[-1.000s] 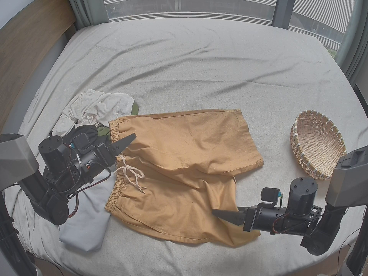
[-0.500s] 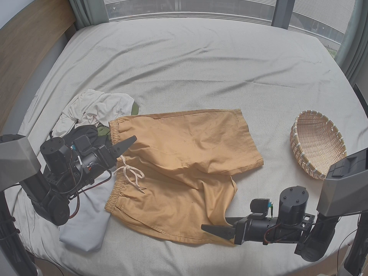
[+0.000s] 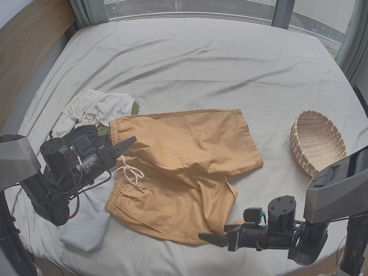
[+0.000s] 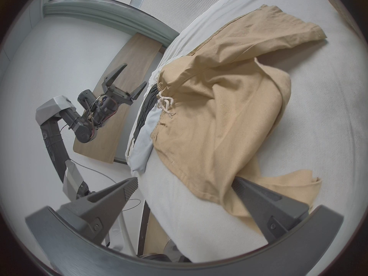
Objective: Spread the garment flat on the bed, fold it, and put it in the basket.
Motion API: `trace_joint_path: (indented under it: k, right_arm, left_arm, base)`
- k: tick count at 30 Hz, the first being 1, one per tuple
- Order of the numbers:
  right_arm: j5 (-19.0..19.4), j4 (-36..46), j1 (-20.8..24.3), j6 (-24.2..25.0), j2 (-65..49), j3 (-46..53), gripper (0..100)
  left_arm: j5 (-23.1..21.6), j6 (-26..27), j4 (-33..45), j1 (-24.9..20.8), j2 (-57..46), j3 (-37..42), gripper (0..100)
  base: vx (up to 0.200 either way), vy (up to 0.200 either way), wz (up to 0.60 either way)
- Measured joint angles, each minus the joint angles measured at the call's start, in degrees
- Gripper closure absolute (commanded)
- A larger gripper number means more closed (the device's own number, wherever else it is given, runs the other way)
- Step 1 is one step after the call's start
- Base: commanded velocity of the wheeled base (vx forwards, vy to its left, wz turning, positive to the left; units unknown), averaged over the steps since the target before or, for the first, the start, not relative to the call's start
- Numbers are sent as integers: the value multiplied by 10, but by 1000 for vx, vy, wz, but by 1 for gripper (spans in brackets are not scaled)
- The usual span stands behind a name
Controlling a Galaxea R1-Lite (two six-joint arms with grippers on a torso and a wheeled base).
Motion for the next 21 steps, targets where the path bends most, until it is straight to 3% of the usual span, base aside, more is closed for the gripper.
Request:
trace_joint_path:
  k: [11, 21]
  right_arm:
    - [-6, 0, -100, -42, -23, -26, 0]
    - [-15, 1, -178, -148, -15, -29, 0]
  left_arm:
    - [1, 1, 0, 0, 1, 0, 0]
    - [1, 1, 0, -2, 4, 0, 0]
  base:
    - [0, 0, 0]
    - [0, 0, 0]
